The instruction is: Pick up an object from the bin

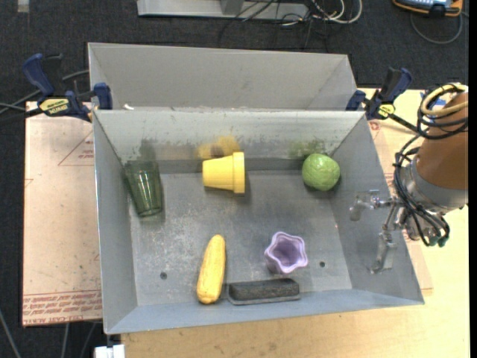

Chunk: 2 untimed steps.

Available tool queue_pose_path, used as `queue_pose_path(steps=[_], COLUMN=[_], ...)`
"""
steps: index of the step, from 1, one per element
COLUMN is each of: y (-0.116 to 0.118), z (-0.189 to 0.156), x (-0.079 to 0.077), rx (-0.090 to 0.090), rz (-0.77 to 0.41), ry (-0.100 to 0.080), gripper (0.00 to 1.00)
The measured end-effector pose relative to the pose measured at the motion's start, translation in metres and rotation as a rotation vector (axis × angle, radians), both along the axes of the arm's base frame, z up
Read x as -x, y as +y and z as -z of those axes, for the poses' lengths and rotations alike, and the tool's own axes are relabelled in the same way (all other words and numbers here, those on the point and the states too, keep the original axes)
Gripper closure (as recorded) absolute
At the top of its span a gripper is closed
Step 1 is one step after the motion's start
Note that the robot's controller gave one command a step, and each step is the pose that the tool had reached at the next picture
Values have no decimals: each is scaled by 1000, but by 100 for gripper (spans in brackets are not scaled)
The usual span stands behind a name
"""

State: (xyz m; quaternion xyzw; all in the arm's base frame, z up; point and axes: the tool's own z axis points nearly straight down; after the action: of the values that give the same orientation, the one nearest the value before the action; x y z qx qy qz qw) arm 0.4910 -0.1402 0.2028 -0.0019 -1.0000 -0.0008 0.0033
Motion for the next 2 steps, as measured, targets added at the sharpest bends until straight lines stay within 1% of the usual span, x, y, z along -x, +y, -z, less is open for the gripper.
queue_pose_path(steps=[1, 2], y=[1, 24], z=[-4, 5], x=[-2, -56], rx=[1, 1], rz=[-4, 8], ry=[-7, -8], gripper=[0, 0])
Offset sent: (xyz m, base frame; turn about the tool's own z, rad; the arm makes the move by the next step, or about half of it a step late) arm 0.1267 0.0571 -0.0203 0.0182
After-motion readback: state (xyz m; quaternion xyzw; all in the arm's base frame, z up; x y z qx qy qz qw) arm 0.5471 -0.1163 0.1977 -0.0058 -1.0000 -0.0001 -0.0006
